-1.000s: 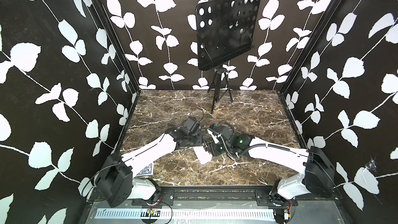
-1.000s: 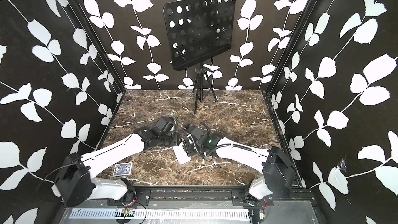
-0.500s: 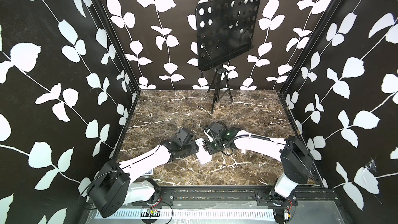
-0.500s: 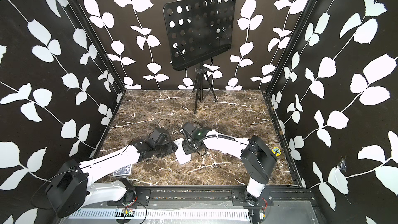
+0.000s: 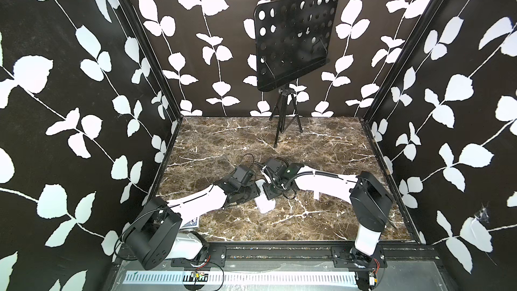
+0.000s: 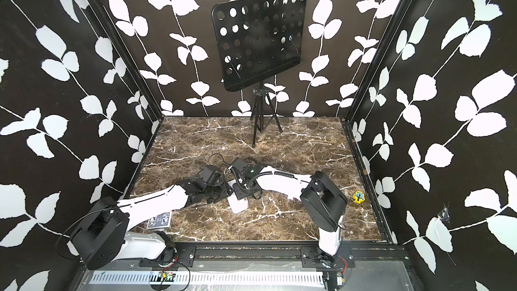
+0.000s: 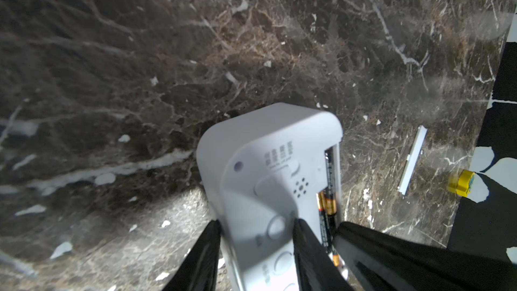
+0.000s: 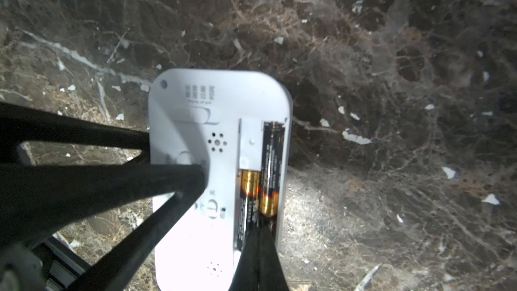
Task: Insert the battery into the alarm
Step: Install the battery in the alarm.
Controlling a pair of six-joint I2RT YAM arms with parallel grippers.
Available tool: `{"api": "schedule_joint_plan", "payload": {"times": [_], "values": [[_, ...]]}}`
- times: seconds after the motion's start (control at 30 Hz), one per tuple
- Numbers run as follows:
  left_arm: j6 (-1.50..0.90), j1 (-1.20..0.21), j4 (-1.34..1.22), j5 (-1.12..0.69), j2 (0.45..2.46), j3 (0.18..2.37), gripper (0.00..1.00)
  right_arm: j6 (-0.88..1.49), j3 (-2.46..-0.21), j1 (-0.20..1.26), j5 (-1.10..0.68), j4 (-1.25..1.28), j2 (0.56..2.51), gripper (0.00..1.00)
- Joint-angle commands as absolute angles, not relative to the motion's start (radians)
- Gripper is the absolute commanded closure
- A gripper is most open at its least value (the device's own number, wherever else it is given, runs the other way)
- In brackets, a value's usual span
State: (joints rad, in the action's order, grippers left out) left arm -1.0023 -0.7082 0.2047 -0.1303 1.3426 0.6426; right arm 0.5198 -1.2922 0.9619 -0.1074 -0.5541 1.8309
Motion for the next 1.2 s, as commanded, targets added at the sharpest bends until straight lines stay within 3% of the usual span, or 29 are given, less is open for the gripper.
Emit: {"api": "schedule_joint_plan", "payload": {"times": [0.0, 0.37, 0.63, 0.93, 1.03, 1.07, 1.17], "values": [[-1.004, -0.707, 0.174, -0.158, 1.359, 0.644, 0.57, 0.531, -1.3, 0.981, -0.122, -0.559, 1.865, 1.0], [-1.006, -0.707, 0.115, -0.204, 1.384, 0.63, 0.56, 0.557, -1.257, 1.005, -0.104, -0.542, 1.886, 1.0], [-0.939, -0.661, 0.213, -0.177, 1.337, 0.671, 0.54, 0.594, -1.339, 0.974, -0.037, -0.576, 1.764, 0.97], [-0.883, -0.644, 0.265, -0.152, 1.288, 0.701, 0.54, 0.53, -1.345, 0.963, -0.075, -0.606, 1.707, 0.83], [-0.862, -0.634, 0.29, -0.169, 1.308, 0.718, 0.54, 0.413, -1.278, 0.959, -0.035, -0.606, 1.691, 0.72], [-0.866, -0.629, 0.285, -0.185, 1.318, 0.719, 0.53, 0.396, -1.265, 0.951, -0.01, -0.623, 1.689, 0.63], [-0.874, -0.629, 0.267, -0.202, 1.339, 0.72, 0.53, 0.348, -1.222, 0.907, -0.067, -0.611, 1.681, 0.59]]}}
